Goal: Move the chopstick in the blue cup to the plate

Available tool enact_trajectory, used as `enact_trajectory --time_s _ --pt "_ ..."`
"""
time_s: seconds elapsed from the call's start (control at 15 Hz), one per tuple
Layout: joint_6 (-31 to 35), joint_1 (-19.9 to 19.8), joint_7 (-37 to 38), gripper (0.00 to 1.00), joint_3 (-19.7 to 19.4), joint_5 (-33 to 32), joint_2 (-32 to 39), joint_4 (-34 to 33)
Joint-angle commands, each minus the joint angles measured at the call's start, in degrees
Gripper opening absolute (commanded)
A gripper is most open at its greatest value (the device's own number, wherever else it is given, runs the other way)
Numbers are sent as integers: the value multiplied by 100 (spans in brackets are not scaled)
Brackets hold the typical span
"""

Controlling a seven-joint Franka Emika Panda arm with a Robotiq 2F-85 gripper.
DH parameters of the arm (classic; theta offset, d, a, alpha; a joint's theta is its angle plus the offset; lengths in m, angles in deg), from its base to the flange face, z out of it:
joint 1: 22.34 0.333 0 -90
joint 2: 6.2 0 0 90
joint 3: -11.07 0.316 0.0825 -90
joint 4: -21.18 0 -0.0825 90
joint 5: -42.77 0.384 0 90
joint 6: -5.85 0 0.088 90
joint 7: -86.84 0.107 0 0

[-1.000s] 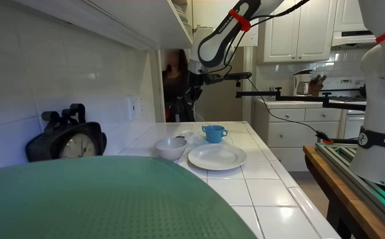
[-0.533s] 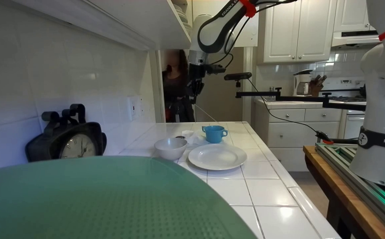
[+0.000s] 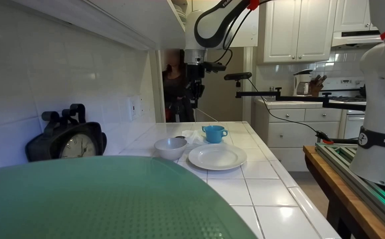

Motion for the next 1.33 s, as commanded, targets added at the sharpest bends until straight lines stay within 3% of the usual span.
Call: enact_trajectory --time_s 0.0,0.73,1.27 --pt "-163 94 469 2 42 36 -112 177" --pt "-378 132 1617 2 51 597 151 396" --pt "-33 144 2267 2 -62 986 413 470"
